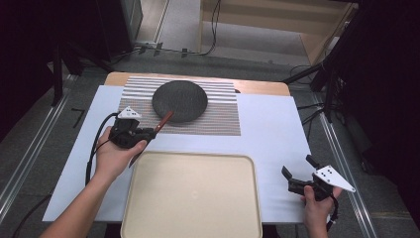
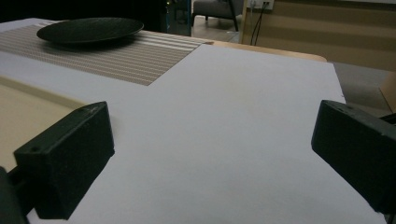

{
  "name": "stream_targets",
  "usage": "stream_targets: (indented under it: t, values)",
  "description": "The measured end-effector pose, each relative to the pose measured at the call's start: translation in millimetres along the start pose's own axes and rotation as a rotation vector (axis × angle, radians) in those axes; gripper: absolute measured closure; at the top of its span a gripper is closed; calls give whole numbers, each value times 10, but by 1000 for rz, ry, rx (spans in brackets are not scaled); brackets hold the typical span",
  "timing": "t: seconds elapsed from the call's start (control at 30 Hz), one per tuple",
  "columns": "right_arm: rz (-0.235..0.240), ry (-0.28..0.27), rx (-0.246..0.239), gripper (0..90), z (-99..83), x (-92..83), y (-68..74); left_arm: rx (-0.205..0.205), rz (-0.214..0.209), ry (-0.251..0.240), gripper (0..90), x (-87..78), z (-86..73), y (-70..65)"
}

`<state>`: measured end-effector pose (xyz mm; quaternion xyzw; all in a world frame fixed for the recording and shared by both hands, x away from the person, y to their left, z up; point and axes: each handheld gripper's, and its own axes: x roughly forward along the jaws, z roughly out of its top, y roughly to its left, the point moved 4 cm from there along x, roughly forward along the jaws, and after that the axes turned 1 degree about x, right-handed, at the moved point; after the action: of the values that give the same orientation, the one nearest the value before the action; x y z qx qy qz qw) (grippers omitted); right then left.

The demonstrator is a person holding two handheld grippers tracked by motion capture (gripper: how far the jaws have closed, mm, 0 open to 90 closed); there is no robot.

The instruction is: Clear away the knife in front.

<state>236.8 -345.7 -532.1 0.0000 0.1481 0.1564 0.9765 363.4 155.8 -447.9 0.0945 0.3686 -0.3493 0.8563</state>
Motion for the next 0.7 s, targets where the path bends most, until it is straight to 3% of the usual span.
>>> stream_targets:
  t: [0.03, 0.2, 0.7]
  values:
    - [1, -1, 0, 0, 0, -1, 0, 2, -16, -2, 775, -17, -30, -44]
    - [2, 0, 3, 0, 0, -3, 1, 23, -12, 1, 775, -57, -107, -139]
    - [2, 1, 4, 0, 0, -2, 1, 32, -47, -16, 775, -168, -347, -387]
